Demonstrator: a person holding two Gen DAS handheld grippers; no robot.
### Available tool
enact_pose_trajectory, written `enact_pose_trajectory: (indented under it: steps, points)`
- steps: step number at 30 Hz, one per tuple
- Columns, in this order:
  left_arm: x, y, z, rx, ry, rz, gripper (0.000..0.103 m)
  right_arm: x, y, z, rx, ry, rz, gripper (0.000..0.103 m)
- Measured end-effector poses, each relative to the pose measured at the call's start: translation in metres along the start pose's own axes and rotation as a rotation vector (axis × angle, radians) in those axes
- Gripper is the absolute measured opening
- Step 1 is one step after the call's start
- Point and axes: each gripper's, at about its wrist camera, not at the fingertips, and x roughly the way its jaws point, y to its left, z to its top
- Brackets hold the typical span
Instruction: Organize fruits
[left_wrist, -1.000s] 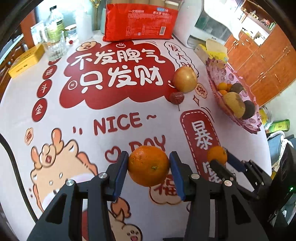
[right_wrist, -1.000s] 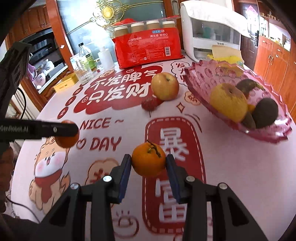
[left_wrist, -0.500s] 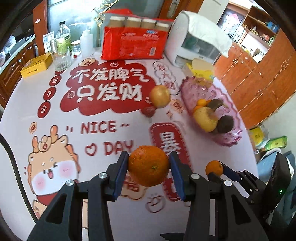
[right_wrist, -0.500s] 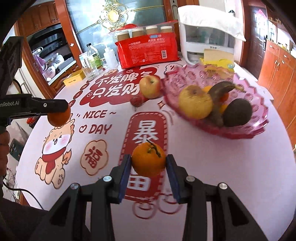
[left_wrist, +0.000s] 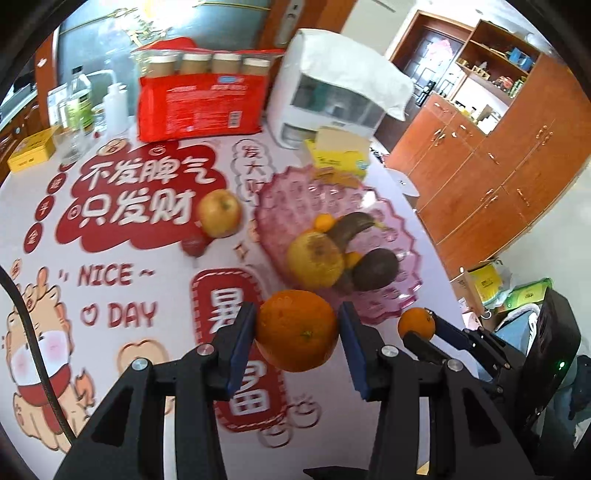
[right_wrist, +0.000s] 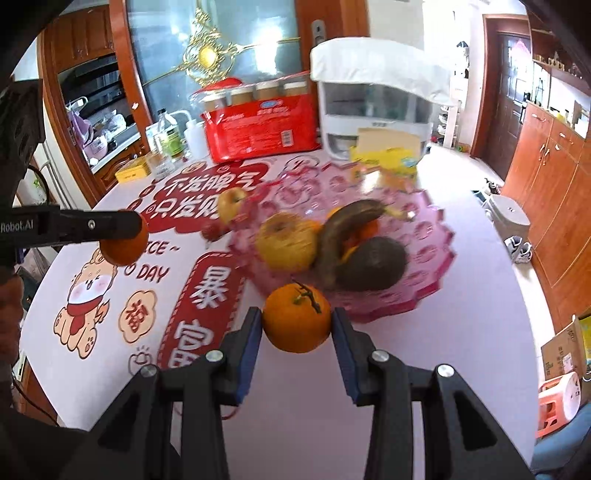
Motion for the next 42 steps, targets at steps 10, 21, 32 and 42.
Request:
enact_pose_trajectory:
  steps: [10,21,32,42]
  points:
    - [0.029,-0.047,0.020,0.023,-0.022,-0.035,0.044,-0.006,-0.050,0.019,-0.010,-0.043,-0.016,0.039]
    - [0.079,-0.065,0.026,0.010,0.055,-0.034,0.045,0.024,-0.073,0.025,-0.014,-0.010,0.029,0.039]
    - [0.092,-0.060,0.029,-0.004,0.075,-0.004,0.061,0.040,-0.074,0.025,0.012,0.014,0.048,0.047]
    - [0.069,-0.032,0.022,-0.103,0.046,0.027,0.078,0.034,-0.065,0.019,0.071,0.062,0.085,0.053]
